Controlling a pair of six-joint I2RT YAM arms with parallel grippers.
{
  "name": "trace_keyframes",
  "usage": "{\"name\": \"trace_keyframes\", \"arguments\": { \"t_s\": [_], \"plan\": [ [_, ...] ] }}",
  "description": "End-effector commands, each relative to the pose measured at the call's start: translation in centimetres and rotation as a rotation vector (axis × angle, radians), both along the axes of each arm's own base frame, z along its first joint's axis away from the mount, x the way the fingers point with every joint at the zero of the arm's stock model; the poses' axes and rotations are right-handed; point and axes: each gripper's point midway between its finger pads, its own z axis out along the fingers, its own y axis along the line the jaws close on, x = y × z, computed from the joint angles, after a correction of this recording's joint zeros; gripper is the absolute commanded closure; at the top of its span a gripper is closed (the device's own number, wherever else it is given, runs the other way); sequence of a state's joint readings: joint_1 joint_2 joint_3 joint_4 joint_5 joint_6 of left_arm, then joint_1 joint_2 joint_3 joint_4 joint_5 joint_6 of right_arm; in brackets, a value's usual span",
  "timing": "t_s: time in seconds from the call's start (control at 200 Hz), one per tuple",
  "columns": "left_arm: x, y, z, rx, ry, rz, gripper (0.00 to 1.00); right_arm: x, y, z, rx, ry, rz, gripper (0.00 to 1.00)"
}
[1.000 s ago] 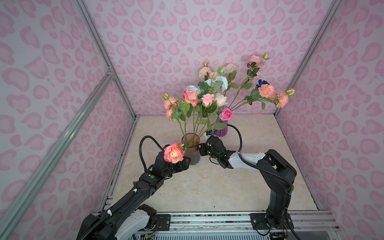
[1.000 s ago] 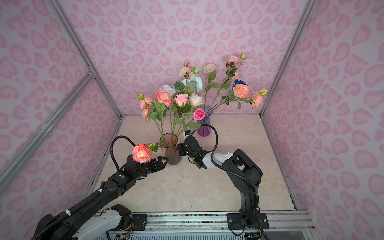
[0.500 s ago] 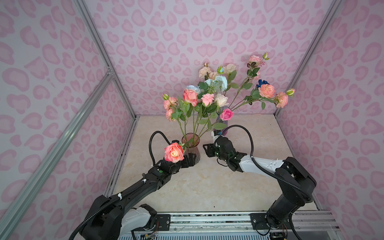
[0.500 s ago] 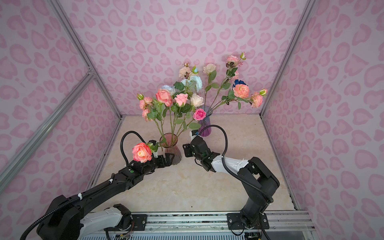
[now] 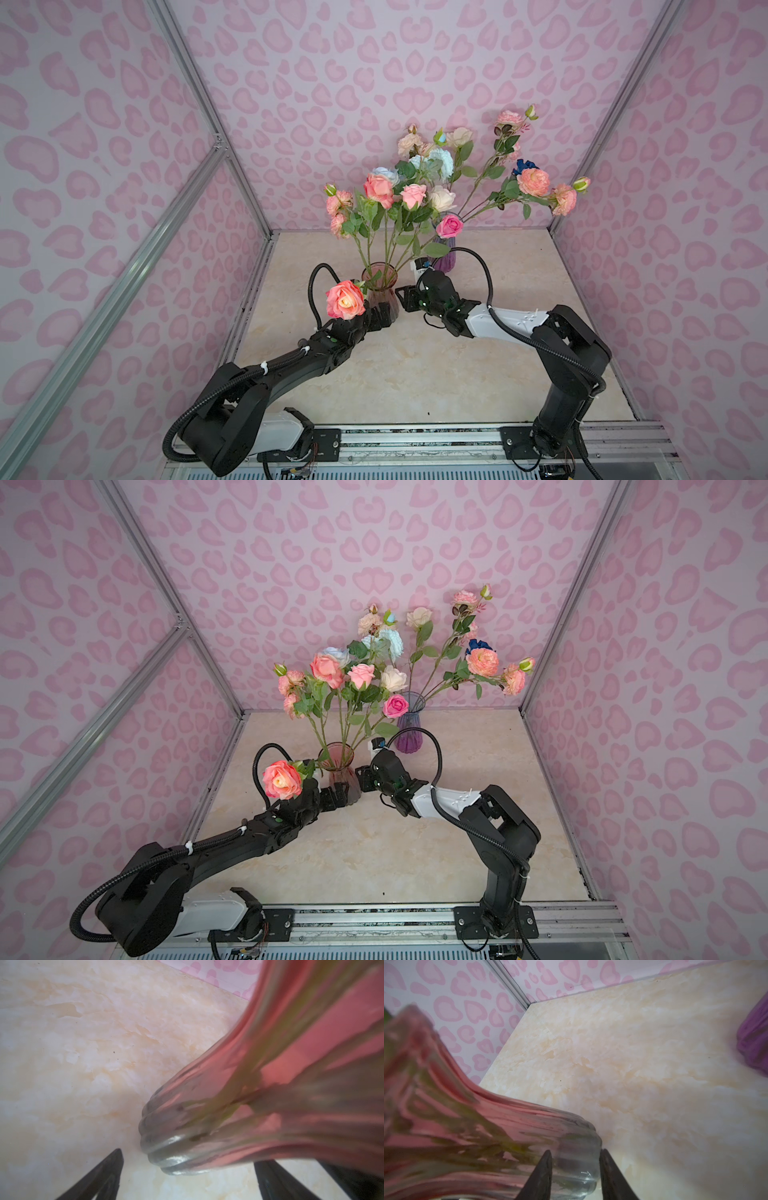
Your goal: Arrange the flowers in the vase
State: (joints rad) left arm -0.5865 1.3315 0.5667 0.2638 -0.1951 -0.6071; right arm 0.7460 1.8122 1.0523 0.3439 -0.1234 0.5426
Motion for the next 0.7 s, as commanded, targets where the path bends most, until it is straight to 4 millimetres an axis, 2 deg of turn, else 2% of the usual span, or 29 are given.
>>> {"name": "trace_keyframes", "arguments": {
  "t_s": [0.0,0.365,0.47,0.695],
  "plan": [
    [1.0,0.9,0.1,0.041,-0.050,0.055,0.01,-0.2,1.7,-0.3,0.022,0.009,0.037,0.61],
    [2.2,1.5,-1.5,0.067,-0.037,0.081,0.01,1.2,3.9,-1.2,0.014,0.013,0.059,0.62],
    [2.7,1.7,-2.2,0.073,-0.021,0.074,0.01,1.5,4.5,-0.8,0.026,0.011,0.065,0.62],
    [4.2,1.8,-2.7,0.066,-0.021,0.050,0.02,1.2,3.8,-0.9,0.017,0.007,0.052,0.62]
  ]
}}
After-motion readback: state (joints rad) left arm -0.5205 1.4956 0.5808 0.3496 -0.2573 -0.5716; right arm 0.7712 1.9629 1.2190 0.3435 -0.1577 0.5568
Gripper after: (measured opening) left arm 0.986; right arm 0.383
